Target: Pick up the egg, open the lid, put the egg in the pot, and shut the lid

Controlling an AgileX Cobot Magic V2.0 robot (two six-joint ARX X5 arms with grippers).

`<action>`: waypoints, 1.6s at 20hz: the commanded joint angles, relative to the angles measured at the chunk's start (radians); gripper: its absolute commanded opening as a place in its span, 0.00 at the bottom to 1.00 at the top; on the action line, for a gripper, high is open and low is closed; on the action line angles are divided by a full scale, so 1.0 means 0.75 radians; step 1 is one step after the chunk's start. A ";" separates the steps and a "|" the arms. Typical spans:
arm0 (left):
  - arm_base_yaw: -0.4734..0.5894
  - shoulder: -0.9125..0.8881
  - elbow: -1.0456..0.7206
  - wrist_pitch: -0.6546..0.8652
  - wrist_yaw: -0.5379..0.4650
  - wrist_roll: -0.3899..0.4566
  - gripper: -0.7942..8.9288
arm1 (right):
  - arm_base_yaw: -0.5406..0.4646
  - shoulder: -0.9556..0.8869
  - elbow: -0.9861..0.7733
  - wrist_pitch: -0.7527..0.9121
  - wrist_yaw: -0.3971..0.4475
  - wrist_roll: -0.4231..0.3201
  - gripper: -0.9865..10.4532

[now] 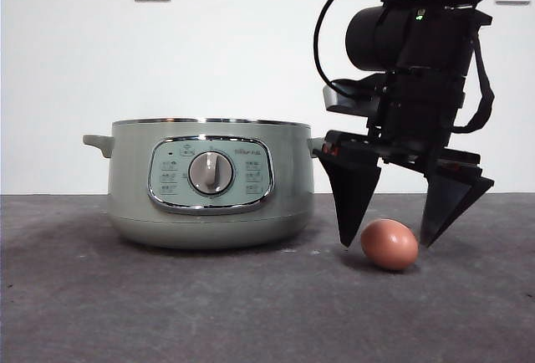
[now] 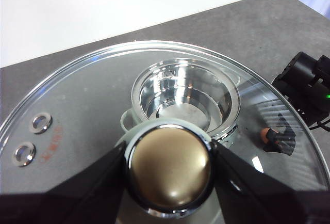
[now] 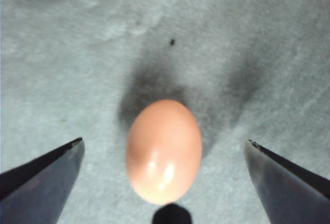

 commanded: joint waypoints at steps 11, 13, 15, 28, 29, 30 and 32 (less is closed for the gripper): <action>0.002 -0.015 0.010 0.054 0.011 -0.008 0.07 | 0.002 0.039 -0.003 0.030 0.006 0.036 0.08; 0.002 -0.015 0.010 0.053 0.011 -0.008 0.07 | 0.002 0.019 -0.002 0.007 0.006 0.035 0.08; 0.002 -0.015 0.010 0.054 0.011 -0.008 0.07 | 0.002 -0.042 -0.002 -0.034 0.006 0.034 0.08; 0.002 -0.010 0.010 0.052 0.013 -0.007 0.07 | 0.019 -0.473 0.328 -0.074 -0.056 -0.001 0.08; 0.002 -0.010 0.010 0.051 0.013 -0.007 0.07 | 0.033 -0.439 0.398 -0.066 -0.060 -0.002 0.08; 0.002 -0.010 0.010 0.051 0.015 -0.007 0.07 | 0.044 -0.394 0.473 -0.066 -0.060 -0.011 0.08; 0.002 -0.008 0.010 0.051 0.015 -0.007 0.07 | 0.072 -0.278 0.624 -0.072 -0.065 -0.033 0.08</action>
